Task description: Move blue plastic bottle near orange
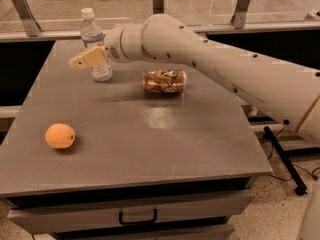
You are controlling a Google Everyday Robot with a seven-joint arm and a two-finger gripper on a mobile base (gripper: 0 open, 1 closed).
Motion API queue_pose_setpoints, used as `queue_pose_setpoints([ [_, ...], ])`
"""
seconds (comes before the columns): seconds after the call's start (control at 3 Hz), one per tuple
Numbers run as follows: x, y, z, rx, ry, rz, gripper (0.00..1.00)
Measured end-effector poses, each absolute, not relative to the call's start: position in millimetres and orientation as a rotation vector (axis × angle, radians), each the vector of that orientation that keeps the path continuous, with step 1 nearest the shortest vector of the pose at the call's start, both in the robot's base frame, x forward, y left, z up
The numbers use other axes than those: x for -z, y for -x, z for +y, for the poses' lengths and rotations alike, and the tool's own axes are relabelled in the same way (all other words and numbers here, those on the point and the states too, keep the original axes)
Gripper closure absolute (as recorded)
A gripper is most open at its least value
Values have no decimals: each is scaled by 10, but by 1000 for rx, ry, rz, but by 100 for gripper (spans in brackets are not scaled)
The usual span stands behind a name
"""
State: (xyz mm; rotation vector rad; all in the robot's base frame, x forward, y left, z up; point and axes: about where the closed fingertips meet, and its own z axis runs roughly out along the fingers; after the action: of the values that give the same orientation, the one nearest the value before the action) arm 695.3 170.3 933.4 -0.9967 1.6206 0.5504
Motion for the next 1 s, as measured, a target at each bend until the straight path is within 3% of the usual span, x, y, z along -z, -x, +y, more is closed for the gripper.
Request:
queue_pose_setpoints([
  [1.0, -9426, -7274, 1935, -676, 876, 1607, 64],
])
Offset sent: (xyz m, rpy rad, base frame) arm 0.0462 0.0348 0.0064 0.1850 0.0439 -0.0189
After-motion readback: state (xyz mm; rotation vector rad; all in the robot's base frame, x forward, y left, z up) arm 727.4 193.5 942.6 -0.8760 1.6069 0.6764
